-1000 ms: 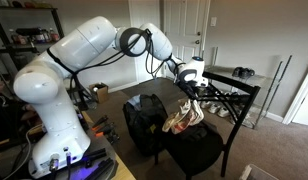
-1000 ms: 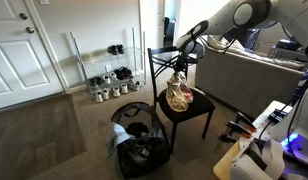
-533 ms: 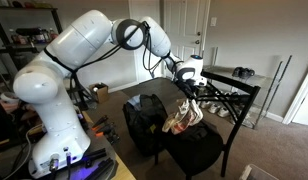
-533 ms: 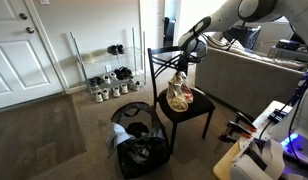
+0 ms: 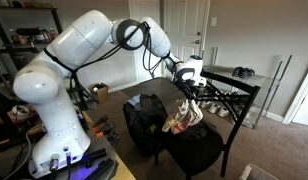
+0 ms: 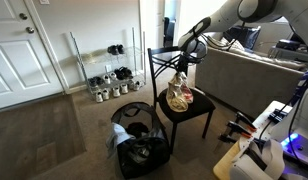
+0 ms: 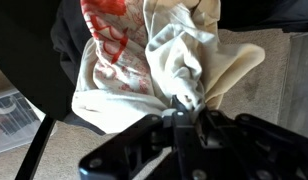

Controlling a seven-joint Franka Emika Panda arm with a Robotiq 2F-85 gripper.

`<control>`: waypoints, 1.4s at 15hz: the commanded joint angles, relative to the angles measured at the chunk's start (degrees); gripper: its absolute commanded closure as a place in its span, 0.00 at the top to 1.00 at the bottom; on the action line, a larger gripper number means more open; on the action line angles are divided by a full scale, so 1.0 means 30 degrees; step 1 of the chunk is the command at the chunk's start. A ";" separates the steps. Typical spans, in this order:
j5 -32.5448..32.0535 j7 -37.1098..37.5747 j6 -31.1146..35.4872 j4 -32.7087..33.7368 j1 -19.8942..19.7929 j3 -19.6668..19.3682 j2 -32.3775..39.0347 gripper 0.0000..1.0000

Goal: Pick up the t-shirt from the seat of the chair and put it in the black laundry bag.

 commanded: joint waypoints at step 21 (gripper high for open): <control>-0.6091 -0.0975 1.1758 -1.5663 0.6518 0.3658 -1.1519 0.06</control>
